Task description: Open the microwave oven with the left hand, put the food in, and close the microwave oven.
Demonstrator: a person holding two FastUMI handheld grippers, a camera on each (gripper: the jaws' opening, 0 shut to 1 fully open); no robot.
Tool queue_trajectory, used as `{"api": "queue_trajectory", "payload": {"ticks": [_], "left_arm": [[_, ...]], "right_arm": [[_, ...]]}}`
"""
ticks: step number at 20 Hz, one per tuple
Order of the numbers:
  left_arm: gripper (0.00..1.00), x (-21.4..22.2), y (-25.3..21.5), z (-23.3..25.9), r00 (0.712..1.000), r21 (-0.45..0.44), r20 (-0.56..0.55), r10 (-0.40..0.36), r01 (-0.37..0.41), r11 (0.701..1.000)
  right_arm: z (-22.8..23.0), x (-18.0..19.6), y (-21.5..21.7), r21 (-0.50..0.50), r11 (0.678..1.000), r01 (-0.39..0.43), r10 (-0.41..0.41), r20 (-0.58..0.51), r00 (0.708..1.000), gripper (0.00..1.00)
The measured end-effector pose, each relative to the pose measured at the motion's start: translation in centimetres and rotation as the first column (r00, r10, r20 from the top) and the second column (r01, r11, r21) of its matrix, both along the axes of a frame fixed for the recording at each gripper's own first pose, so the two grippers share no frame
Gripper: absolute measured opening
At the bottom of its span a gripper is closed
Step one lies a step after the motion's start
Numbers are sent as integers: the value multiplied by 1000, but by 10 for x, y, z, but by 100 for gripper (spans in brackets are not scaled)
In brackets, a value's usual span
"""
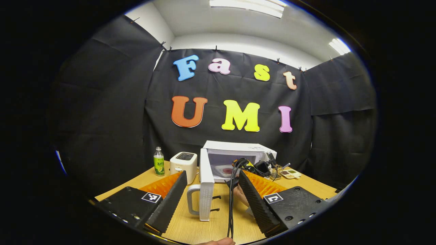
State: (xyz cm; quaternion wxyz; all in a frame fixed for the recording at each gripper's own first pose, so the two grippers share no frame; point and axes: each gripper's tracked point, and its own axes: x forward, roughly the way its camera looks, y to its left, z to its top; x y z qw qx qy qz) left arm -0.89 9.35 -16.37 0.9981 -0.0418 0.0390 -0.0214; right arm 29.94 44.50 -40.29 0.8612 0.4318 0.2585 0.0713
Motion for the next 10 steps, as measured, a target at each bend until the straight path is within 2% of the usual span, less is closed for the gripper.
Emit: {"api": "queue_trajectory", "payload": {"ticks": [2, 5, 7, 10], "left_arm": [[93, -5, 5, 4, 1000, 9, 11, 7, -7, 1000], [93, -8, 22, 3, 999, 39, 10, 35, -36, 999], [93, -7, 39, -4, 998, 59, -3, 70, -70, 996], [94, -6, 59, -14, 993, 67, -29, 111, -109, 992]], "right_arm": [[1, -7, -7, -76, 997, -32, 35, 27, 999, 100], [9, -30, -14, -201, 973, -116, 137, 93, 986, 100], [15, -46, -21, -304, 934, -187, 234, 124, 964, 100], [40, -69, -41, -421, 883, -209, 307, 179, 935, 100]]}}
